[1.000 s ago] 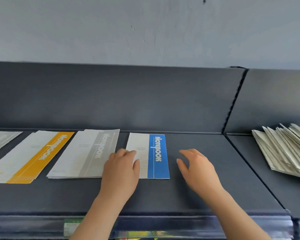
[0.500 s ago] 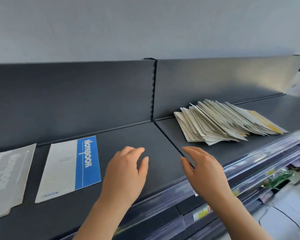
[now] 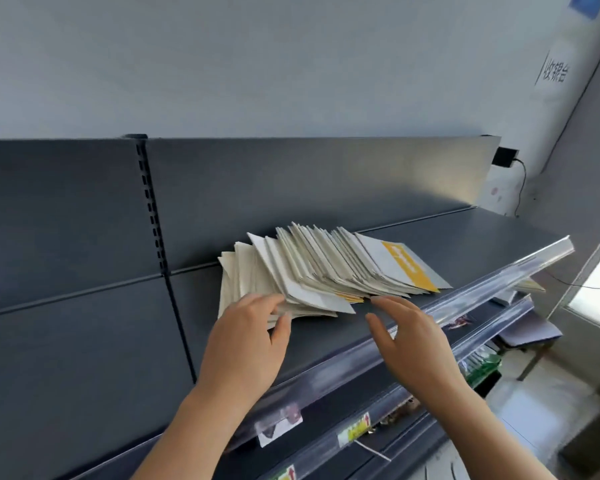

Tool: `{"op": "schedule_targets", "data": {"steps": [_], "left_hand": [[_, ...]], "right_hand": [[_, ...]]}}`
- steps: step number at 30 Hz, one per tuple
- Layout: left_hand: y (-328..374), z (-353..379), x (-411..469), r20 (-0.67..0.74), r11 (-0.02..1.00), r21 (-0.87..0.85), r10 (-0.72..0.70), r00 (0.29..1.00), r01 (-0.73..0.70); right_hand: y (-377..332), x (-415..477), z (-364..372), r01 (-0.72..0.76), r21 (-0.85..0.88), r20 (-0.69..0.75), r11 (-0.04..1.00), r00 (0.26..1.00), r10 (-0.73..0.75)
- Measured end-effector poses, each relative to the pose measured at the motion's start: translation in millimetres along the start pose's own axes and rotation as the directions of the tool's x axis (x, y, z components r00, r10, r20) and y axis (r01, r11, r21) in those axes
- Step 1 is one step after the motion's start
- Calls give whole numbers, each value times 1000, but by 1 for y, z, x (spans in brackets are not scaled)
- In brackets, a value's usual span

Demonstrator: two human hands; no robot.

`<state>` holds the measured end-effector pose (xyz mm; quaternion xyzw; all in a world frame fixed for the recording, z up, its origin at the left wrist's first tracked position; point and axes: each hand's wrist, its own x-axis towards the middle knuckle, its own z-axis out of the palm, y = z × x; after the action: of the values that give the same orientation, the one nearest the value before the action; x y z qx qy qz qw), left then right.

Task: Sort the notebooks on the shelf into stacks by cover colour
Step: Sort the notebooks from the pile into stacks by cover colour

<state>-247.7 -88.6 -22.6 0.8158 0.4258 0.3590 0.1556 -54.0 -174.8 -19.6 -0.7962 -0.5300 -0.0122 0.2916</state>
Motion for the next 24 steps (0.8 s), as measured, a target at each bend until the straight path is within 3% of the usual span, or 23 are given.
{"op": "schedule_targets", "data": {"steps": [11, 19, 24], "left_hand": [[52, 89, 92, 18, 1000, 22, 2, 1000, -2], [62, 139, 154, 180, 999, 22, -35, 983, 32], [67, 160, 175, 189, 970, 218, -150, 970, 107]], "right_hand": [[122, 96, 0, -89, -68, 94, 994, 991, 95], [156, 161, 21, -216, -67, 174, 974, 959, 224], [152, 156, 27, -85, 87, 227, 993, 972, 63]]}}
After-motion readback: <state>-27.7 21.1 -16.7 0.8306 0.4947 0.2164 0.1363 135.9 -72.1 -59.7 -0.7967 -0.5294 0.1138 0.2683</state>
